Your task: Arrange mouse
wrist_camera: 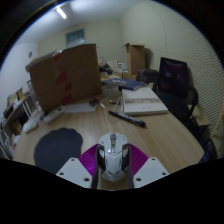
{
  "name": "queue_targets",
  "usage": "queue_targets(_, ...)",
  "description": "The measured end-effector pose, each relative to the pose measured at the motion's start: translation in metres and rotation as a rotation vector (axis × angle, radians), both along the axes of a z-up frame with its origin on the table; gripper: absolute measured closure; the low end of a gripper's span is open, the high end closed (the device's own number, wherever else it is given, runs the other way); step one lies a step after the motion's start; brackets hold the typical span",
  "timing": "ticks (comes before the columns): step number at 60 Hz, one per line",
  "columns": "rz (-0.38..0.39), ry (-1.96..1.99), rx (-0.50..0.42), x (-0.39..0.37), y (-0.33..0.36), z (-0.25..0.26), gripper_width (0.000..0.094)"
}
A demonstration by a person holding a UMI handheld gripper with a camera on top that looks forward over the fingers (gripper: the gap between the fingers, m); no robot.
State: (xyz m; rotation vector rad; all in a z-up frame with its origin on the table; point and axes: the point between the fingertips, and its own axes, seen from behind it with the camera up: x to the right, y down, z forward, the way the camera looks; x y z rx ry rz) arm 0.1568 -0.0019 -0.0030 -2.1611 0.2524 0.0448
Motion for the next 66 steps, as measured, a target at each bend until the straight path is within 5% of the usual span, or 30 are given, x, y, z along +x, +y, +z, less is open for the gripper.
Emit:
queue_targets(8,-0.035,-0.059,0.174,0.0,0.014,0.109,0.0553)
queue_targets(18,0.078,-0.067,0.299,-0.091,0.046,0.184,0.0558)
queue_targets(27,0.17,-0.08,0.163,-0.175,0.054,0.099,0.0558)
queue_targets(38,0.18,-0.073,-0.053,-0.203,0.035,-0.007,0.0553)
queue_targets(44,0.18,-0.13,-0.04,-0.202,0.038,-0.01,0.0549)
queue_targets(55,0.2,-0.096,-0.081,-0.203,0.039,-0.011,0.0381)
queue_targets(61,0.238,-0.052,-0.124,-0.206,0.027,-0.003,0.0071)
queue_targets(66,0.287,-0.045,-0.108,-0.204,0.009,0.021,0.0106)
